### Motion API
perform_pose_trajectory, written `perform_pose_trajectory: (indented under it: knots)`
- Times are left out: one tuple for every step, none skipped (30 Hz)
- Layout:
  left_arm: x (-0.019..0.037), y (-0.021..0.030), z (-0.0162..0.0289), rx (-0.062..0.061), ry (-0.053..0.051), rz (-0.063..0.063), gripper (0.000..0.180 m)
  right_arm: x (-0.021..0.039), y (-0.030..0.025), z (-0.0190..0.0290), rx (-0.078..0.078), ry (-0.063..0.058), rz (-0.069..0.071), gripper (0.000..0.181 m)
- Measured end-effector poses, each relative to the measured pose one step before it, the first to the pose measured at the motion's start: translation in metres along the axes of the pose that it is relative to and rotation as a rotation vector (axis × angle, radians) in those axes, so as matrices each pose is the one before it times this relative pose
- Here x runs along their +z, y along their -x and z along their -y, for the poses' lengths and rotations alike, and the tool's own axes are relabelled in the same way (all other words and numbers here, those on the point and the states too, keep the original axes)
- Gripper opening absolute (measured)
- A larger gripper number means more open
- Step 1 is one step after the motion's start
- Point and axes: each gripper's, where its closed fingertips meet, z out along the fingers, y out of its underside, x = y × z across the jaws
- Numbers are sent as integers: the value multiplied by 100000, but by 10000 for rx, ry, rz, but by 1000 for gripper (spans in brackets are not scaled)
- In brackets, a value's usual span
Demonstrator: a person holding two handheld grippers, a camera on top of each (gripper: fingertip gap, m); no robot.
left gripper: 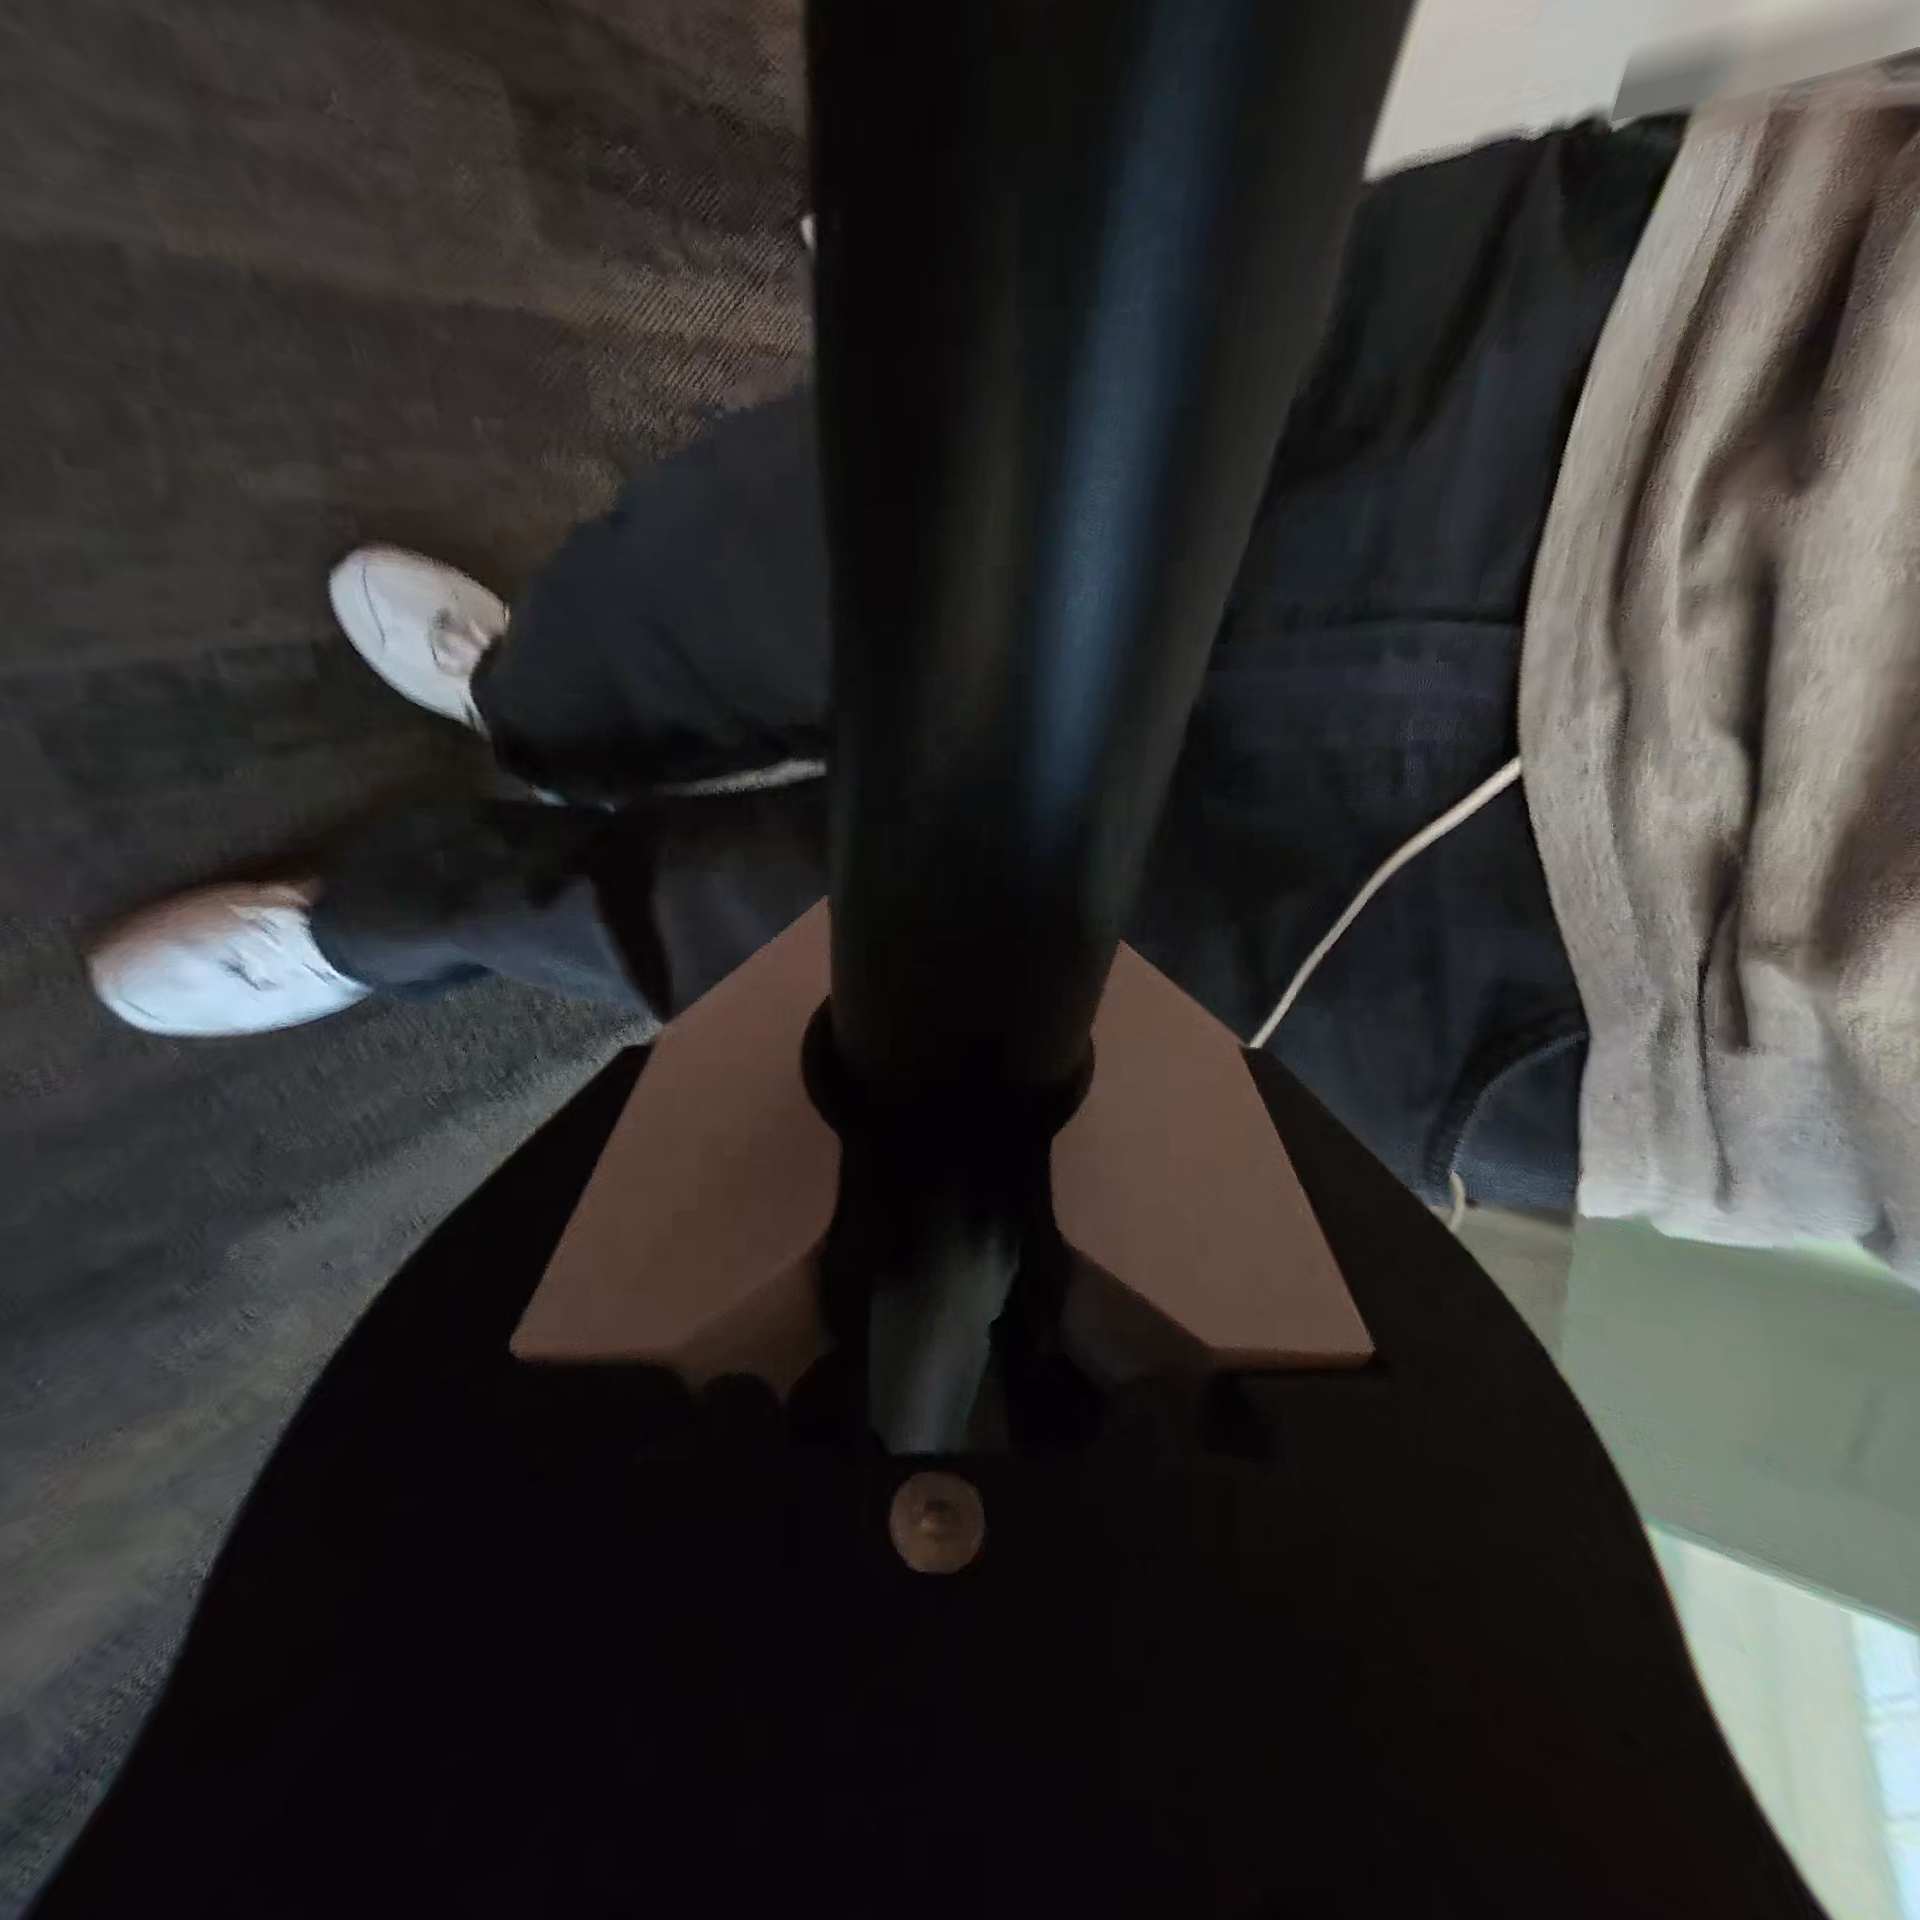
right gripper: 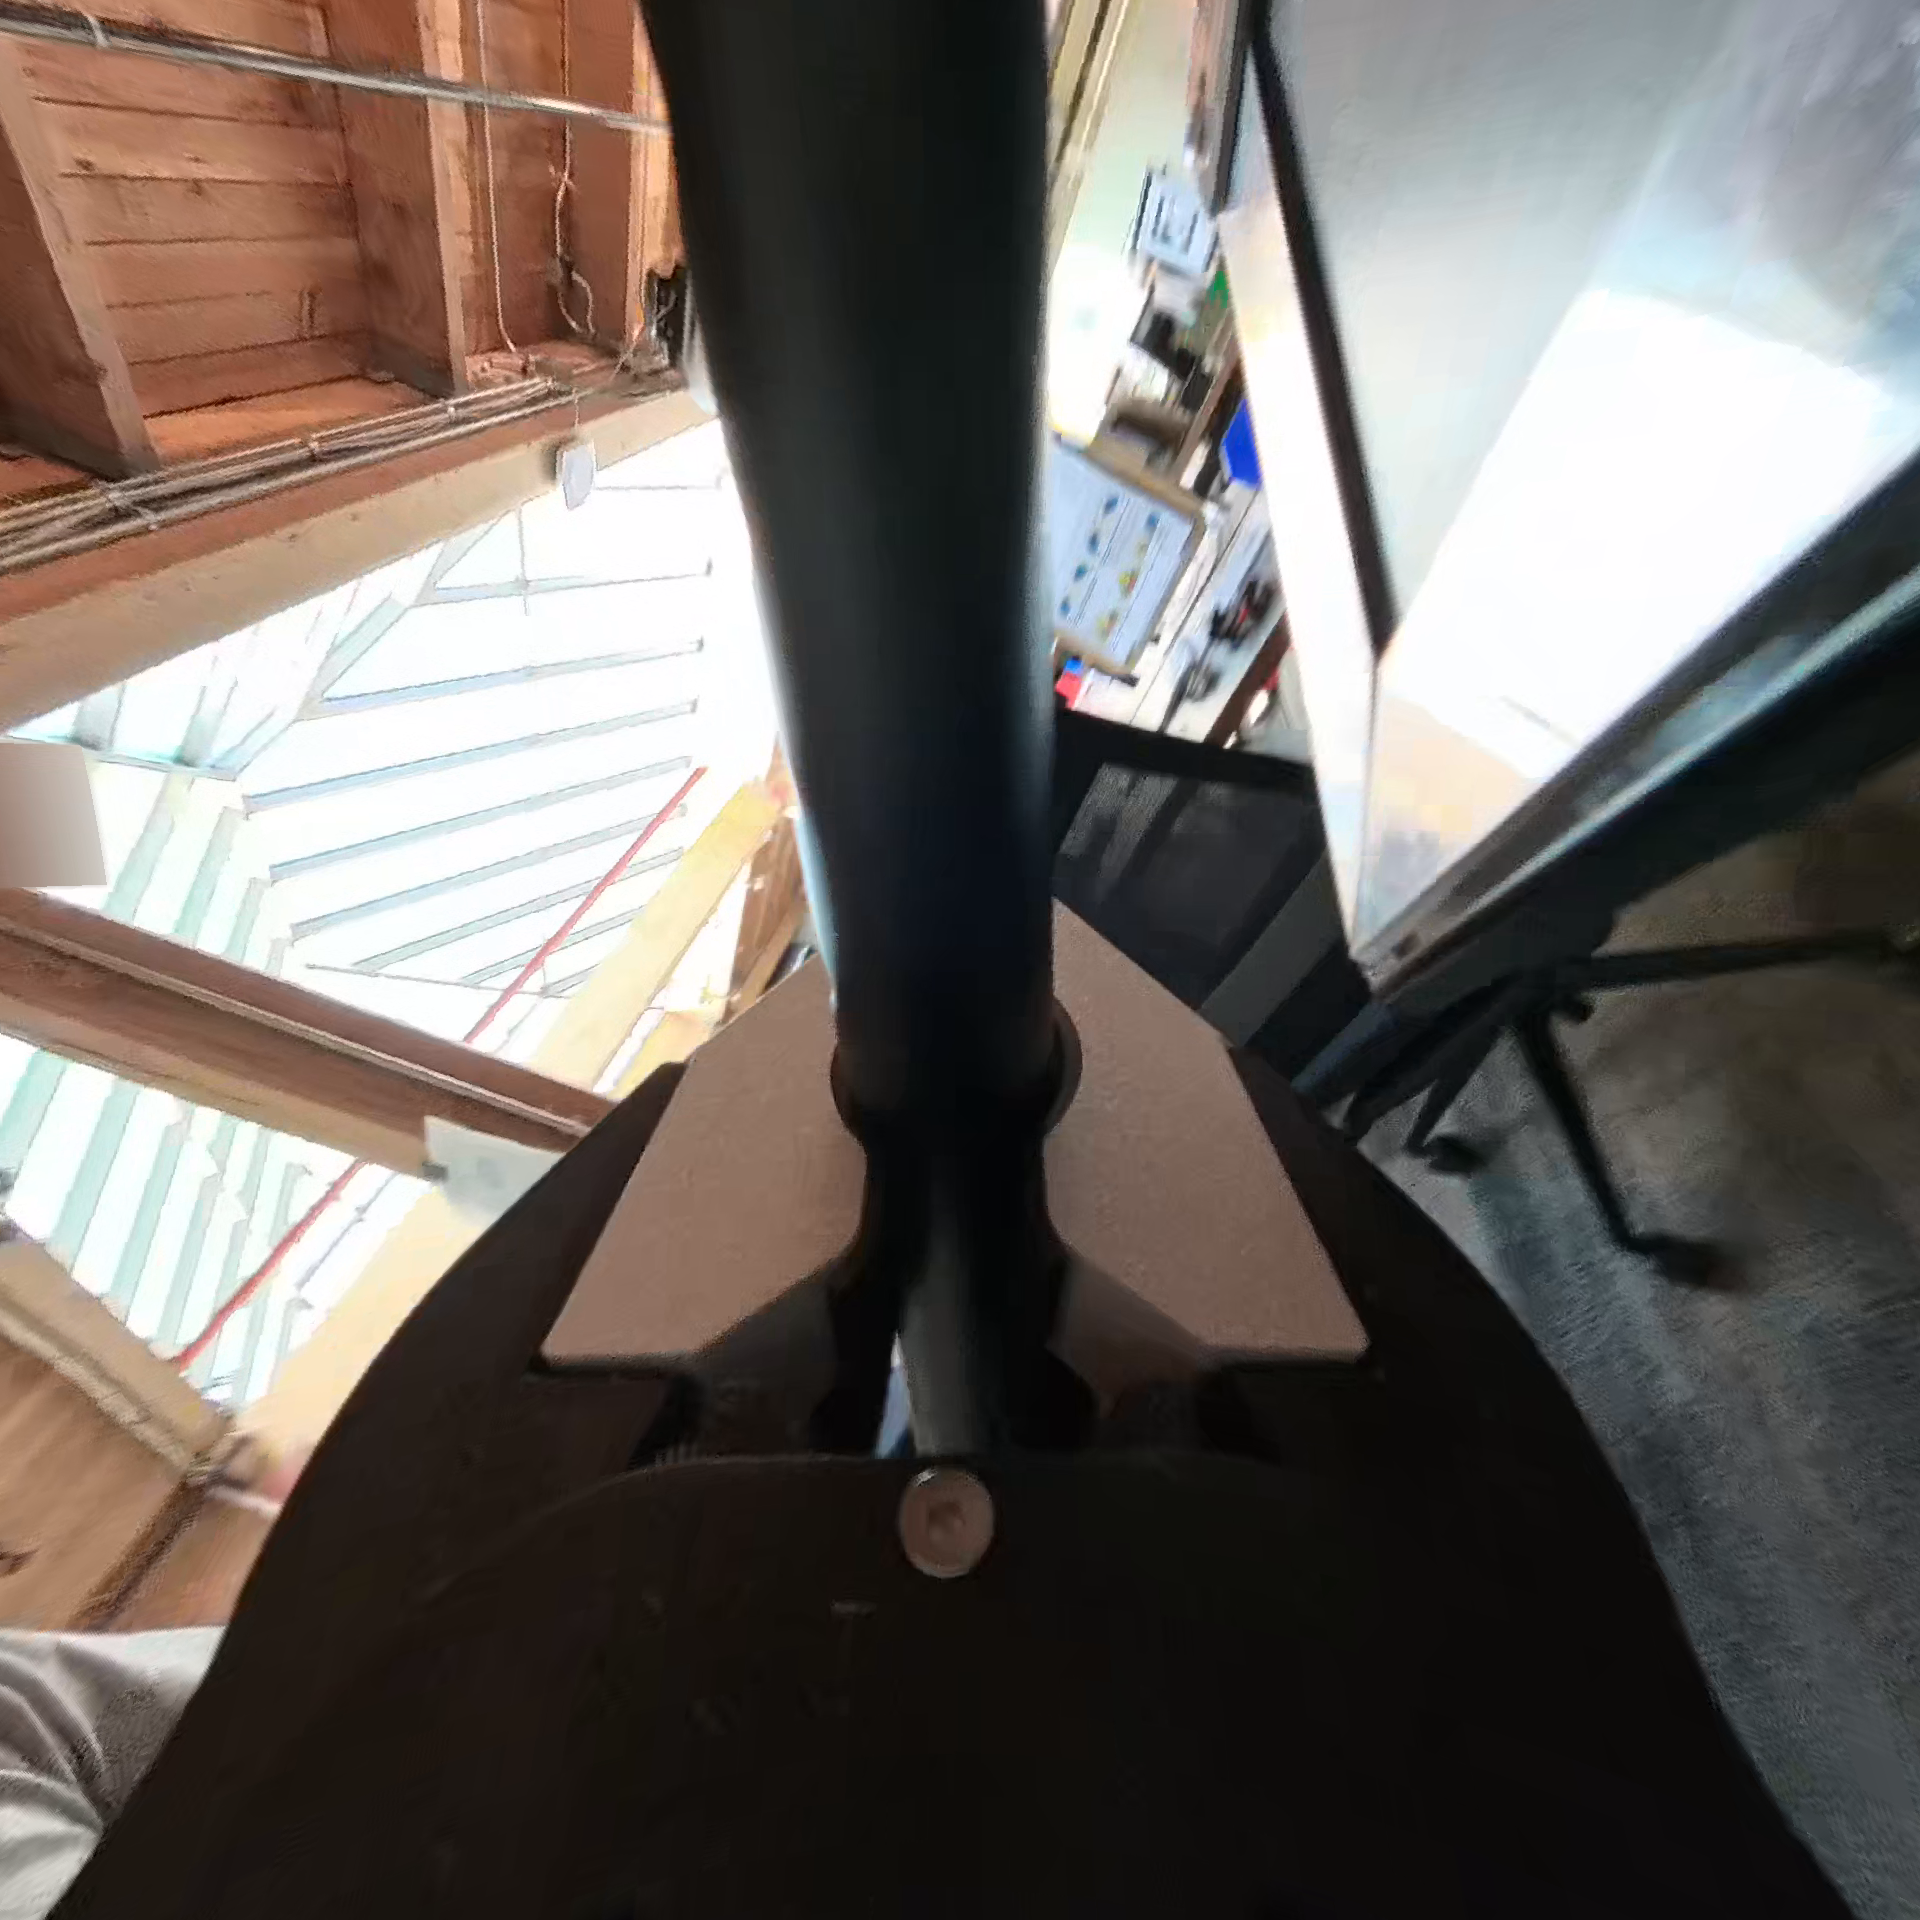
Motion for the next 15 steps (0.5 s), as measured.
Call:
perform_pose_trajectory:
  knots:
    - [686,300,1763,403,41,-61,25,-1241,930,1513,-421,-121,-81,15]
    - [570,254,1652,412,64,-13,25,-1152,1341,1546,-445,-124,27,14]
    - [436,223,1550,429,57,53,25,-932,1505,1374,-420,-95,126,14]
    - [307,209,1561,406,7,132,25,-762,1605,1332,-412,-47,144,14]
    - [185,197,1539,368,-14,190,26,-604,1700,1331,-402,-38,149,14]
    - [71,141,1535,354,-40,213,26,-510,1728,1262,-399,-48,162,14]
    - [-35,36,1528,343,-100,212,26,-382,1808,1306,-397,-44,172,14]
    - [-97,-31,1517,330,-137,207,26,-363,2015,1546,-358,-46,114,14]
    - [-136,-109,1438,313,-142,186,26,-181,1643,1252,-335,-53,50,14]
    - [-172,-123,1395,289,-156,153,26,-75,1545,1191,-319,-47,18,15]
    - [-188,-172,1301,274,-214,141,26,-12,1502,1114,-307,-59,0,15]
    - [-198,-172,1294,256,-280,130,26,86,1546,992,-322,-4,26,15]
    - [-212,-210,1219,235,-290,117,26,175,1843,1123,-332,21,57,15]
    - [-245,-222,1093,220,-233,115,26,293,1632,758,-335,76,126,15]
    - [-286,-238,972,204,-189,118,26,377,1618,717,-300,79,143,15]
